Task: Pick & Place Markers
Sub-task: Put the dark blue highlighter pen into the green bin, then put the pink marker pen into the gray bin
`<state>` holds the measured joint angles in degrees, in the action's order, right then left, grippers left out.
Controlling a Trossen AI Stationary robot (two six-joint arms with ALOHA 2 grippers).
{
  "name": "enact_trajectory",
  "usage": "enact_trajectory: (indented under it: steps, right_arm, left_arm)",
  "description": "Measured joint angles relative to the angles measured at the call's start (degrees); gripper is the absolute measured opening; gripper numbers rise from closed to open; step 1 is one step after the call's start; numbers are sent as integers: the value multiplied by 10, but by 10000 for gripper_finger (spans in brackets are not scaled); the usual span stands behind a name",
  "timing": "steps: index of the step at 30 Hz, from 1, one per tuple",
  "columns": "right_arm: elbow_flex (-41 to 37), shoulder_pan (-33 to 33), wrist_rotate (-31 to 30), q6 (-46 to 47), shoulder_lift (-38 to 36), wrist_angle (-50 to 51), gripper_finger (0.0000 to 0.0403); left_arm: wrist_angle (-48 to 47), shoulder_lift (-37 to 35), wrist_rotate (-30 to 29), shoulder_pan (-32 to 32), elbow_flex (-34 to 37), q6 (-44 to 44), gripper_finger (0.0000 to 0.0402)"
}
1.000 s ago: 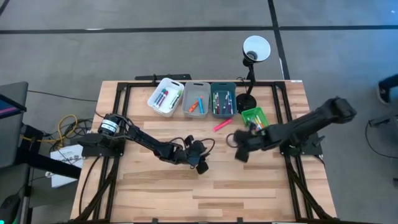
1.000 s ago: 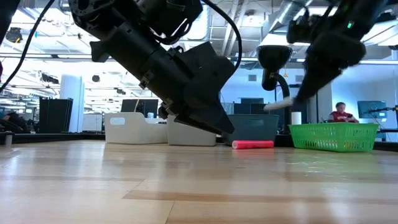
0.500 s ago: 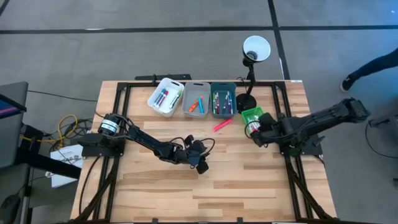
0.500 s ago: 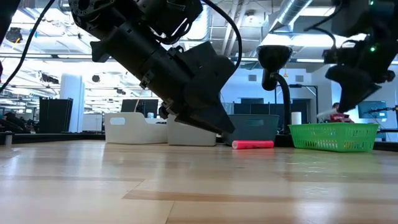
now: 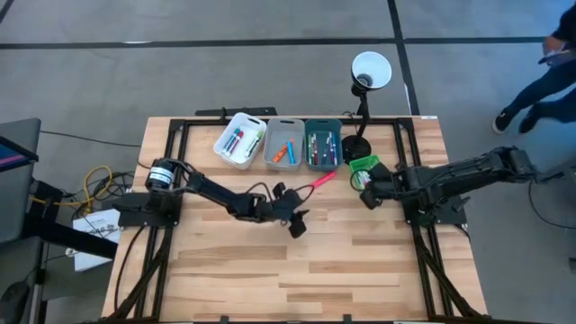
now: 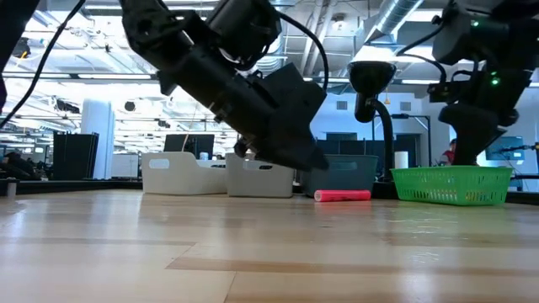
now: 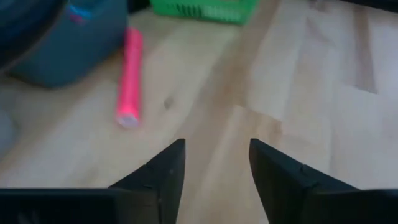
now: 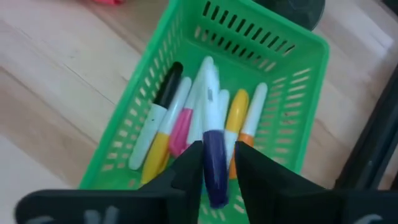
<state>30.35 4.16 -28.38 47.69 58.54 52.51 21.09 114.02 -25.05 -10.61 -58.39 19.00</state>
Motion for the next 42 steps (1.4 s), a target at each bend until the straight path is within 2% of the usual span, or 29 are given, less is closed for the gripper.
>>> enact_trajectory:
  steps: [7, 16, 29, 42]
  right_arm:
    - [0, -22, 0, -30, 0, 1, 142]
    - [0, -28, -1, -32, 0, 1, 183]
    - [0, -28, -1, -33, 0, -11, 180]
    - [40, -23, -3, -78, 0, -31, 160]
  left_arm:
    - [44, 9, 0, 62, 0, -60, 198]
    - [96, 27, 29, 105, 0, -92, 189]
    - [118, 30, 56, 101, 0, -81, 182]
    - [124, 114, 57, 105, -46, -98, 182]
